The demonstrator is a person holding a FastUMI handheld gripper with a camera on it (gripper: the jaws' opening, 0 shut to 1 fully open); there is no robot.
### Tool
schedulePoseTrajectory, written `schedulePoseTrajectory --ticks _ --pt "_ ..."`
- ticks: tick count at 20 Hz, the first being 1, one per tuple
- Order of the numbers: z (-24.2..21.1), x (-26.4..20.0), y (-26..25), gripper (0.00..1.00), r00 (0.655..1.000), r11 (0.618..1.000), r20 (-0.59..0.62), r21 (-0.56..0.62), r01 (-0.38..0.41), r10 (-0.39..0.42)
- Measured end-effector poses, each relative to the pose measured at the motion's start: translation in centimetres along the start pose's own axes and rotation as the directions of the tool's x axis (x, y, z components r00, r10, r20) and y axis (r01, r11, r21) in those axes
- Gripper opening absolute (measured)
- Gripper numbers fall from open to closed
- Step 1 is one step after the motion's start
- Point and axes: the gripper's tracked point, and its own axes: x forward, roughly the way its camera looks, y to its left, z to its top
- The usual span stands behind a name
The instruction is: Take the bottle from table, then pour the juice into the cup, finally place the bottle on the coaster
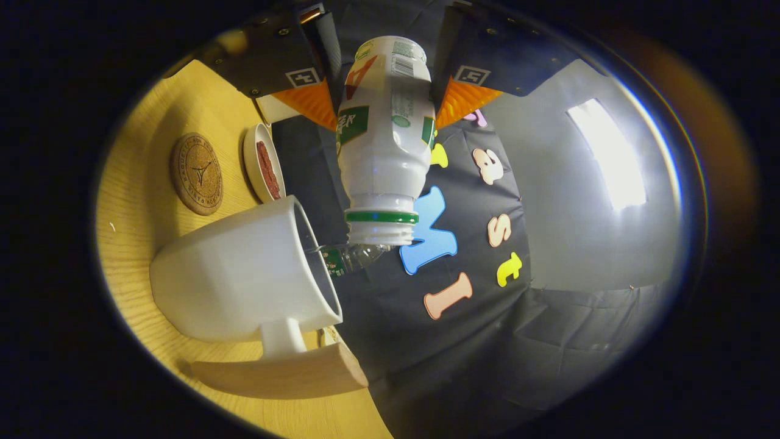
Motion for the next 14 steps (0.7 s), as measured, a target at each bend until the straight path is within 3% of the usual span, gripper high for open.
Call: schedulePoseTrajectory --ticks 14 --pt "-0.15 -0.08 0.12 0.65 1.0 1.0 0.023 0.02 -0.008 0.008"
